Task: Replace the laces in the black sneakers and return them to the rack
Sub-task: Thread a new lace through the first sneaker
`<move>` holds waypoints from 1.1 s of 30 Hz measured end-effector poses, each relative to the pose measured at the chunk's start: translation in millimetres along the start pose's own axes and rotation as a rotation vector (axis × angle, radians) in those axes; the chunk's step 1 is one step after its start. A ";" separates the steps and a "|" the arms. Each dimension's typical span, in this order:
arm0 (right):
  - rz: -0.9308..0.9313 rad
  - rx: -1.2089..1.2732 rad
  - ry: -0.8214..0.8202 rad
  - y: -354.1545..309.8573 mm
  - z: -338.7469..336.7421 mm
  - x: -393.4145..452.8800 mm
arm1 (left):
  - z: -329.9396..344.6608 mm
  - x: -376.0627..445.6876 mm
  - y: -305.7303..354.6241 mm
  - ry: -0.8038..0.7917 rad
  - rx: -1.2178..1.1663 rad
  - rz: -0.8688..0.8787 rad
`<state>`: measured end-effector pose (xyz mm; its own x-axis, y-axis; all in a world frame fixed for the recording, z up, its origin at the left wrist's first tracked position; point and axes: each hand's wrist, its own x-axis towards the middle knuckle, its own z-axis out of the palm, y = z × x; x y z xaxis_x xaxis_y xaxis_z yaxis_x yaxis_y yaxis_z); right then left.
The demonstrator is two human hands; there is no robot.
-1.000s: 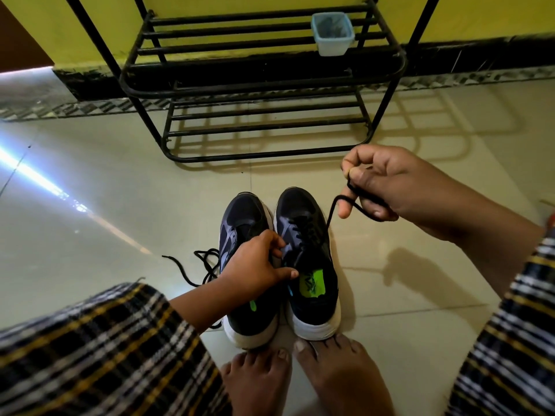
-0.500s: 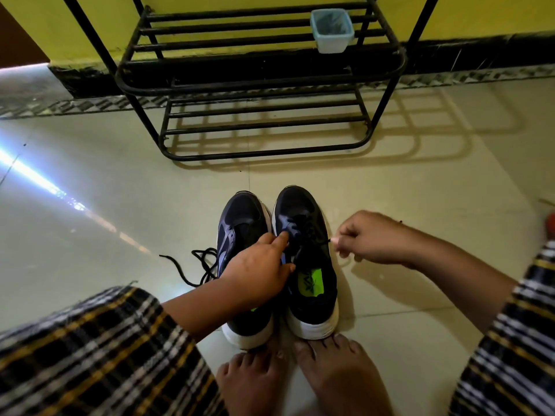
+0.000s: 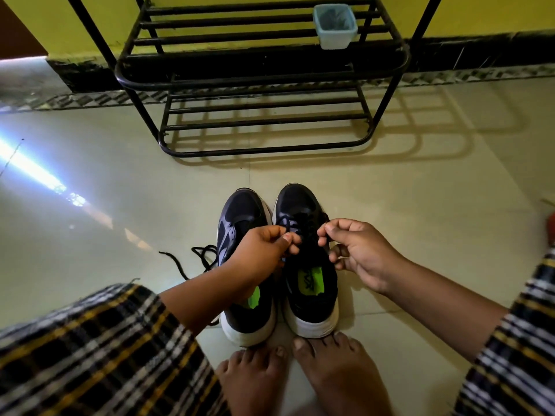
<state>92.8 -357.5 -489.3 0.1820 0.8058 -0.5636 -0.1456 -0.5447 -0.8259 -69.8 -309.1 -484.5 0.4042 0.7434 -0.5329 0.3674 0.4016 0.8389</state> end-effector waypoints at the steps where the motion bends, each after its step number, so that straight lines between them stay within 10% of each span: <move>1: -0.012 -0.027 0.004 0.4 -1.0 0.5 | -0.5 0.8 0.7 0.017 0.044 0.000; 13: -0.075 -0.083 0.057 11.7 -5.0 8.4 | -4.6 2.8 10.9 0.074 0.312 -0.032; 21: -0.429 -0.686 0.017 11.2 4.6 3.2 | -2.4 -1.9 11.3 0.136 0.336 0.294; 28: -0.400 -0.468 -0.065 6.0 16.4 -6.5 | 9.1 -12.1 21.6 0.107 0.534 0.586; 33: -0.417 -0.478 -0.051 6.3 16.0 -7.6 | 2.9 -7.6 18.6 0.081 0.681 0.415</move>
<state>74.9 -363.3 -489.9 0.0813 0.9761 -0.2014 0.3799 -0.2171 -0.8992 -63.6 -308.8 -465.2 0.5675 0.8075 -0.1608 0.6415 -0.3112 0.7012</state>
